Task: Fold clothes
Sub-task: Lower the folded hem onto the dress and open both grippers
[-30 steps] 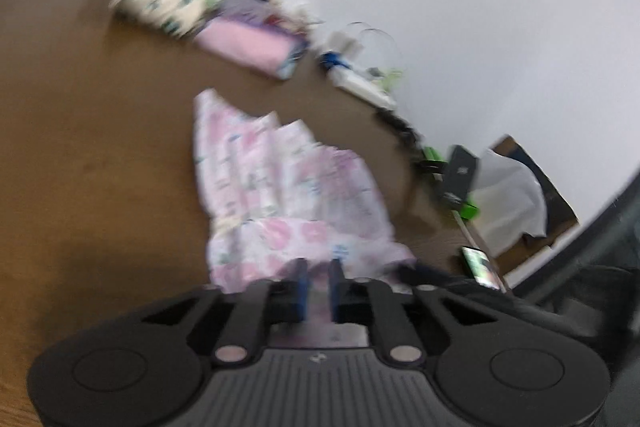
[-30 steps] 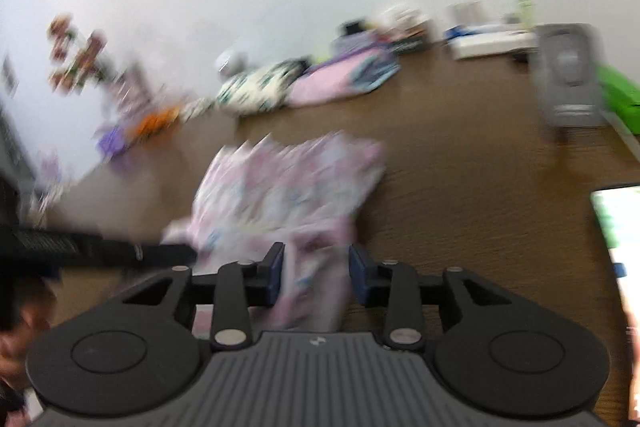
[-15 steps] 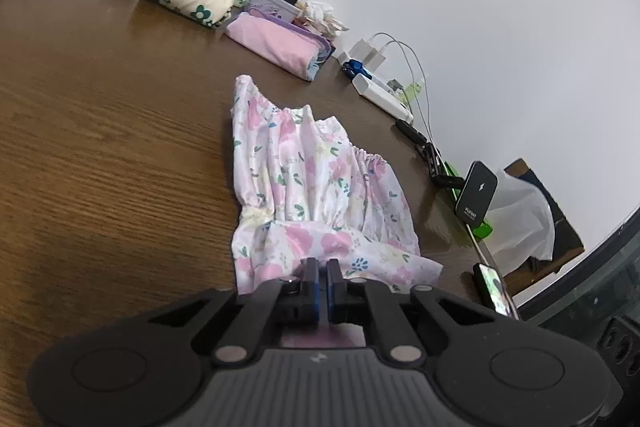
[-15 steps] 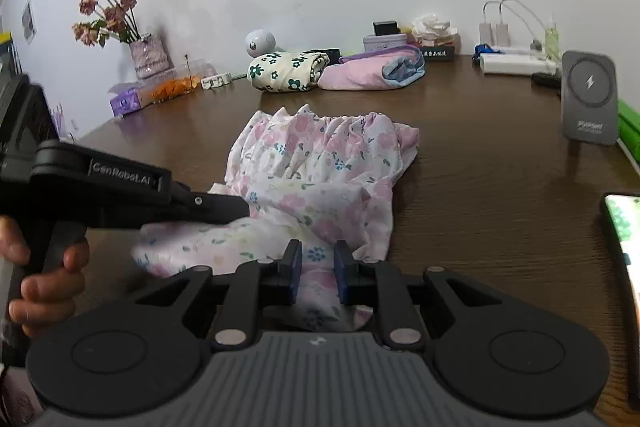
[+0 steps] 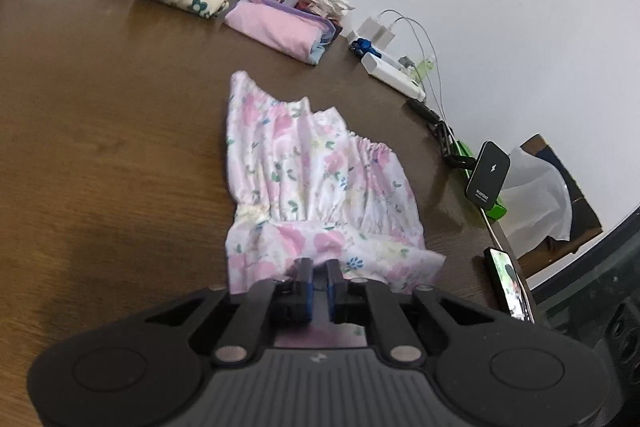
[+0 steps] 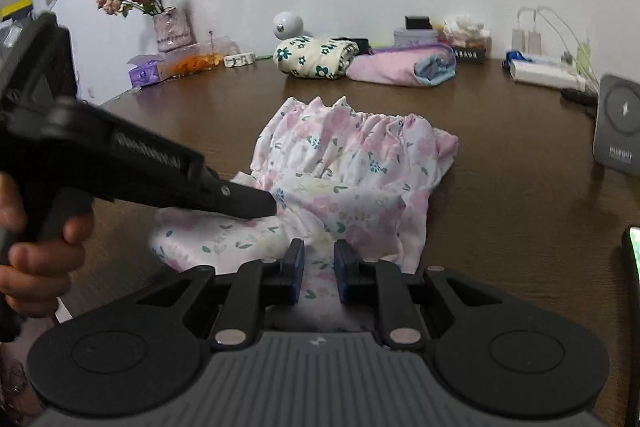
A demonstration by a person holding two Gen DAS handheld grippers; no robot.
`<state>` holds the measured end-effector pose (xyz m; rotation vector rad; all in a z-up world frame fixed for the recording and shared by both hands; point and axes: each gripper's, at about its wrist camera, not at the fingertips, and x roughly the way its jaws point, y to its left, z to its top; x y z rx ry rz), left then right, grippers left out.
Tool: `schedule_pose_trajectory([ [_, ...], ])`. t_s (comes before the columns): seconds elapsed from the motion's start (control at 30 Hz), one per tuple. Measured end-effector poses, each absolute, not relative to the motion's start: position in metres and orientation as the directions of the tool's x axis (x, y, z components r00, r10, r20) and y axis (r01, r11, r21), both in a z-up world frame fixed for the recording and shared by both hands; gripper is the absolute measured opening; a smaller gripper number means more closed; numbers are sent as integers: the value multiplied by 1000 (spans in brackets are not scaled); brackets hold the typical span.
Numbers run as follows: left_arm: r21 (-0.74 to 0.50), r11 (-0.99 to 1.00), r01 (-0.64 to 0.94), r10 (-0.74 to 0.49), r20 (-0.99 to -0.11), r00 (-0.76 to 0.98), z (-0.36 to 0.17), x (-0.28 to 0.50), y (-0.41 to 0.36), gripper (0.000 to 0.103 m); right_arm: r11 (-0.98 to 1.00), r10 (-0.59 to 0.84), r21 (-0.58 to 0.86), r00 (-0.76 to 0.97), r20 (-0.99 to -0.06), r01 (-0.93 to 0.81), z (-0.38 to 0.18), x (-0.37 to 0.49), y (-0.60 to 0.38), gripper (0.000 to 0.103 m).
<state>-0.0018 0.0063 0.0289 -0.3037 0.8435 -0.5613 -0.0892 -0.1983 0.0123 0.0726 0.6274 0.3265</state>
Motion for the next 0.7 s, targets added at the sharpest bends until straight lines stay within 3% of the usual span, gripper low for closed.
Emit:
schedule_pose_trajectory([
  [0.03,-433,818,380,-575,-599,557,34,-4,1,44,947,321,170,761,-564,-274,12,-89,-198,17],
  [0.07,-405,826,391,-563,-599,569,34,-3,-4,46,947,320,172,762,-564,-271,12,-89,-197,17],
  [0.13,-382,838,389,-545,-614,572,29,4,-12,38,950,312,164,763,-567,-267,12,-90,-196,17],
  [0.33,-412,823,391,-568,-599,565,14,9,-6,37,959,284,139,815,-506,-248,34,-88,-202,18],
  [0.5,-481,807,344,-587,-581,564,18,6,9,37,961,277,141,777,-565,-240,27,-55,-197,18],
  [0.63,-437,812,388,-582,-550,599,32,-12,22,52,958,265,83,733,-627,-276,16,-44,-188,19],
  [0.7,-343,827,446,-562,-534,631,38,-26,23,59,955,272,86,728,-629,-283,15,-43,-190,19],
])
